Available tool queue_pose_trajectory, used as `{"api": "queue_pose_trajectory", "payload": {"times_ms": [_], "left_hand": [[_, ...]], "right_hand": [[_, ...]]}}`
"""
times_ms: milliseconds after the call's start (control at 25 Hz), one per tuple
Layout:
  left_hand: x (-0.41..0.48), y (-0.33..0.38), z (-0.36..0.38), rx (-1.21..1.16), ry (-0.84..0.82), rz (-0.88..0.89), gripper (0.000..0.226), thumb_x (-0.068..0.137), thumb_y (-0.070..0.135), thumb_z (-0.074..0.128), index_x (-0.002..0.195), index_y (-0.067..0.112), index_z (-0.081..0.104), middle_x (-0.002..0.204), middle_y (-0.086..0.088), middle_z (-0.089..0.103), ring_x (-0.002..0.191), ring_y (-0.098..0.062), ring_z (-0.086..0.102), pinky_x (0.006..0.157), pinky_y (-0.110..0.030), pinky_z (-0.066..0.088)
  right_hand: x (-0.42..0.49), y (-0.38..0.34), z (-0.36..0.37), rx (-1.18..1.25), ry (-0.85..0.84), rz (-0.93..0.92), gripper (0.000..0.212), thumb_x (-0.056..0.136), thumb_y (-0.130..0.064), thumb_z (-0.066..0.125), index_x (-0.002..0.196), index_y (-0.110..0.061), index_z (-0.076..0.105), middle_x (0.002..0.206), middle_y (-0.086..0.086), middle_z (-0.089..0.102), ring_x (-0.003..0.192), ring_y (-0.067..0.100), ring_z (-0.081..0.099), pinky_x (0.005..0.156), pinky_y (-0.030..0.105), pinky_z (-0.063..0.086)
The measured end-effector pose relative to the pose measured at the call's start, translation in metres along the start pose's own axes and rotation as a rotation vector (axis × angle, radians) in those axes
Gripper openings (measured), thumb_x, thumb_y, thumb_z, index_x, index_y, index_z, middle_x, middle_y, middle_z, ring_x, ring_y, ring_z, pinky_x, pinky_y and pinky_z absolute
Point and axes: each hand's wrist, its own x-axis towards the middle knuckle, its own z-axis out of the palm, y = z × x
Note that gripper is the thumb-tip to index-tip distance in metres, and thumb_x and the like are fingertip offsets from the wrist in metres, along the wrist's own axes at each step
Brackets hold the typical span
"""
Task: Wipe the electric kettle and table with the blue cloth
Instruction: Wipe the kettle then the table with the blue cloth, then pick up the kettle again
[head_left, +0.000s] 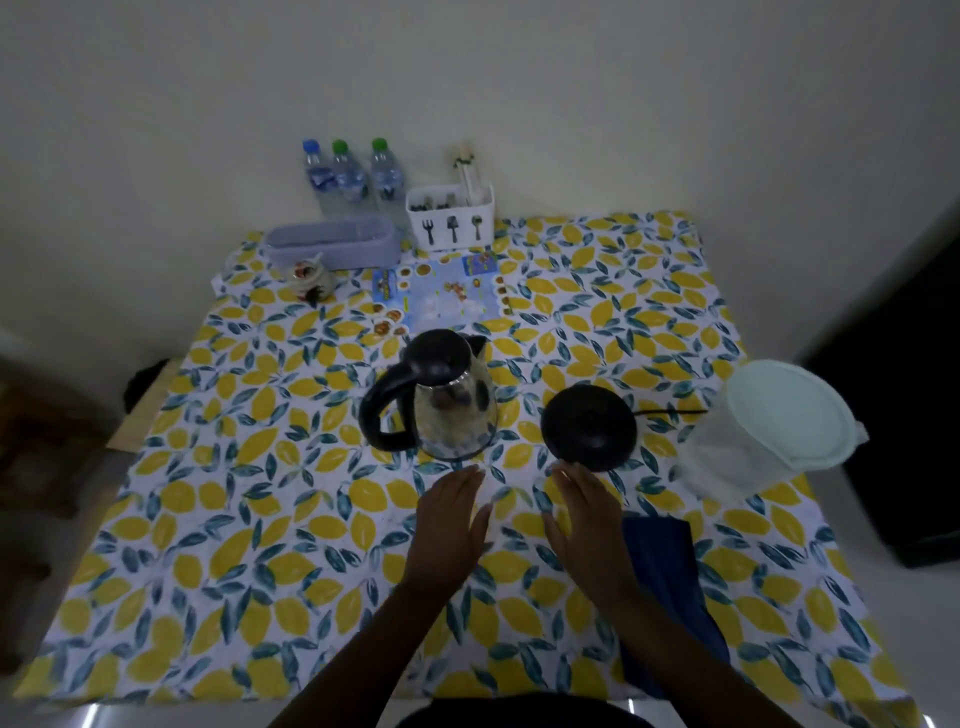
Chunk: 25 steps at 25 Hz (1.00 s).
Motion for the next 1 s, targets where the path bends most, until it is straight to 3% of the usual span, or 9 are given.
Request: {"api": "queue_pose_trajectory", "payload": {"times_ms": [120, 240, 320, 440, 520, 600, 680, 840, 1000], "left_hand": [[0.033, -0.023, -0.038, -0.048, 0.186, -0.027, 0.038, 0.095, 0.024, 0.056, 0.128, 0.005, 0.055, 0.132, -0.015, 0.060, 0.123, -0.032, 0.054, 0.104, -0.047, 0.045], [0.057, -0.041, -0.067, -0.131, 0.334, -0.078, 0.037, 0.095, 0.016, 0.057, 0.131, 0.006, 0.053, 0.137, -0.018, 0.052, 0.129, -0.028, 0.042, 0.104, -0.048, 0.045], [0.074, -0.052, -0.079, -0.169, 0.399, -0.118, 0.039, 0.097, 0.022, 0.053, 0.133, 0.007, 0.049, 0.140, -0.019, 0.048, 0.132, -0.028, 0.039, 0.105, -0.047, 0.042], [0.097, -0.070, -0.087, -0.270, 0.310, -0.178, 0.042, 0.097, 0.029, 0.052, 0.133, 0.008, 0.049, 0.133, -0.016, 0.055, 0.124, -0.031, 0.051, 0.104, -0.043, 0.043], [0.107, -0.083, -0.088, -0.390, 0.171, -0.185, 0.032, 0.095, 0.035, 0.056, 0.122, 0.018, 0.056, 0.112, -0.004, 0.064, 0.102, -0.018, 0.061, 0.089, -0.033, 0.049], [0.115, -0.093, -0.085, -0.443, 0.076, -0.237, 0.026, 0.091, 0.046, 0.059, 0.103, 0.023, 0.056, 0.085, 0.008, 0.057, 0.076, -0.007, 0.057, 0.068, -0.028, 0.043], [0.119, -0.100, -0.080, -0.465, 0.056, -0.330, 0.033, 0.086, 0.050, 0.065, 0.092, 0.020, 0.052, 0.072, 0.007, 0.050, 0.062, -0.009, 0.051, 0.058, -0.025, 0.035], [0.121, -0.100, -0.074, -0.561, 0.099, -0.406, 0.036, 0.080, 0.045, 0.075, 0.087, 0.017, 0.053, 0.070, 0.001, 0.051, 0.064, -0.021, 0.052, 0.055, -0.025, 0.037], [0.126, -0.078, -0.077, -0.614, 0.103, -0.344, 0.028, 0.080, 0.037, 0.077, 0.084, 0.019, 0.056, 0.068, -0.005, 0.057, 0.058, -0.014, 0.053, 0.050, -0.019, 0.040]], "right_hand": [[0.053, -0.038, -0.003, -0.002, 0.032, -0.113, 0.066, 0.089, -0.033, 0.062, 0.146, -0.016, 0.031, 0.154, 0.003, 0.033, 0.143, 0.018, 0.024, 0.111, 0.037, 0.028], [0.103, -0.073, -0.004, -0.002, 0.020, -0.207, 0.076, 0.088, -0.032, 0.064, 0.149, -0.016, 0.022, 0.158, 0.005, 0.021, 0.147, 0.020, 0.014, 0.114, 0.037, 0.023], [0.135, -0.092, -0.004, -0.018, -0.006, -0.246, 0.080, 0.087, -0.030, 0.064, 0.150, -0.018, 0.017, 0.160, 0.004, 0.014, 0.148, 0.021, 0.007, 0.115, 0.040, 0.022], [0.171, -0.110, 0.000, -0.073, -0.073, -0.271, 0.083, 0.087, -0.037, 0.063, 0.151, -0.018, 0.014, 0.160, 0.007, 0.015, 0.148, 0.026, 0.010, 0.115, 0.048, 0.022], [0.185, -0.113, 0.006, -0.092, -0.134, -0.269, 0.087, 0.085, -0.041, 0.065, 0.151, -0.018, 0.014, 0.160, 0.006, 0.016, 0.148, 0.024, 0.010, 0.115, 0.052, 0.024], [0.188, -0.109, 0.011, -0.061, -0.156, -0.267, 0.090, 0.082, -0.042, 0.068, 0.151, -0.020, 0.014, 0.160, 0.005, 0.017, 0.148, 0.022, 0.007, 0.115, 0.052, 0.025], [0.186, -0.105, 0.014, -0.013, -0.148, -0.267, 0.092, 0.081, -0.041, 0.071, 0.151, -0.022, 0.014, 0.160, 0.002, 0.015, 0.148, 0.019, 0.003, 0.117, 0.049, 0.023], [0.183, -0.107, 0.014, 0.061, -0.135, -0.246, 0.093, 0.082, -0.036, 0.071, 0.150, -0.028, 0.008, 0.159, -0.007, 0.007, 0.148, 0.014, -0.003, 0.118, 0.048, 0.023], [0.172, -0.095, -0.001, 0.166, -0.104, -0.154, 0.089, 0.087, -0.036, 0.066, 0.147, -0.042, 0.001, 0.157, -0.018, -0.001, 0.146, 0.005, -0.010, 0.115, 0.047, 0.029]]}}
